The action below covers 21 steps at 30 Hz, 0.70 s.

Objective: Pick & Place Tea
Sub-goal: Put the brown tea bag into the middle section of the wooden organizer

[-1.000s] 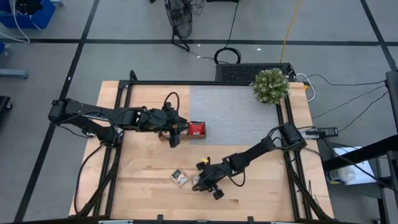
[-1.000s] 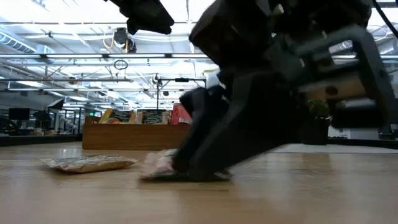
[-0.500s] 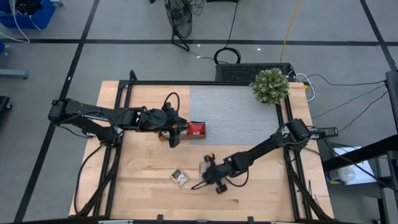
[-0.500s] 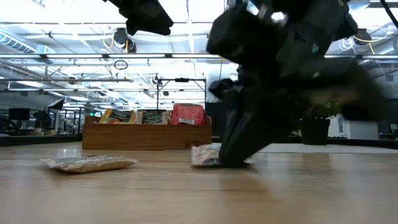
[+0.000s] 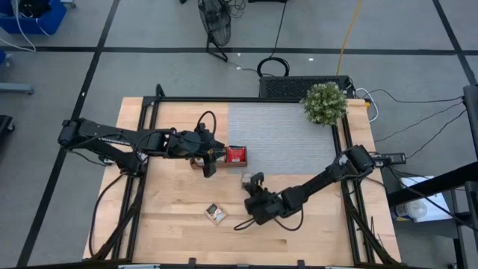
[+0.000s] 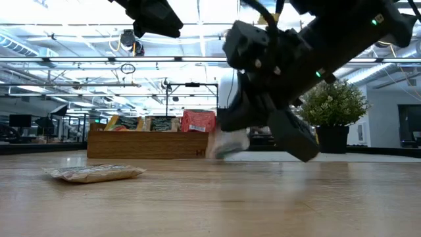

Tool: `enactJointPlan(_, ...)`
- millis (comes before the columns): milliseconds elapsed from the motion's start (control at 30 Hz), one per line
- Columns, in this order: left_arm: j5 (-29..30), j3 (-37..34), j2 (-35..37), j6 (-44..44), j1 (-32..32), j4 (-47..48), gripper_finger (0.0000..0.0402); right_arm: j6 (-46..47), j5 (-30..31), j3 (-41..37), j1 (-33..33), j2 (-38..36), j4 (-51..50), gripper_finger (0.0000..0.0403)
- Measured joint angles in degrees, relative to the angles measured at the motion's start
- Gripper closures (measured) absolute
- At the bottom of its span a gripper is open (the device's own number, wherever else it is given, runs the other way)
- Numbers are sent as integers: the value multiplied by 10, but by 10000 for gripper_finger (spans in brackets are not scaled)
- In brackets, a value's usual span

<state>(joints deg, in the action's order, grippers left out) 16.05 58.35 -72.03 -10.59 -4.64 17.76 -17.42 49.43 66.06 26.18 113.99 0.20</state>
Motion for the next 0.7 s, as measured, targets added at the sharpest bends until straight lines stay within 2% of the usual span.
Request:
enactJointPlan(67, 0, 0, 0, 0, 0, 1, 249, -11, -8, 0, 2, 0, 30, 403)
enactJointPlan(267, 0, 0, 0, -2, 0, 1, 249, -12, -108, 1, 6, -1, 82, 403)
enactJointPlan(433, -10, 0, 0, -7, 0, 2, 249, 2, -38, 1, -13, -7, 6, 396)
enactJointPlan(500, -10, 0, 0, -7, -1, 2, 249, 25, -44, 1, -42, -14, -36, 387)
enactJointPlan(633, -10, 0, 0, -7, 0, 1, 249, 36, -167, -4, -113, -14, -55, 382)
enactJointPlan(700, -10, 0, 0, -6, 0, 1, 249, 50, -195, -10, -140, -10, -32, 391)
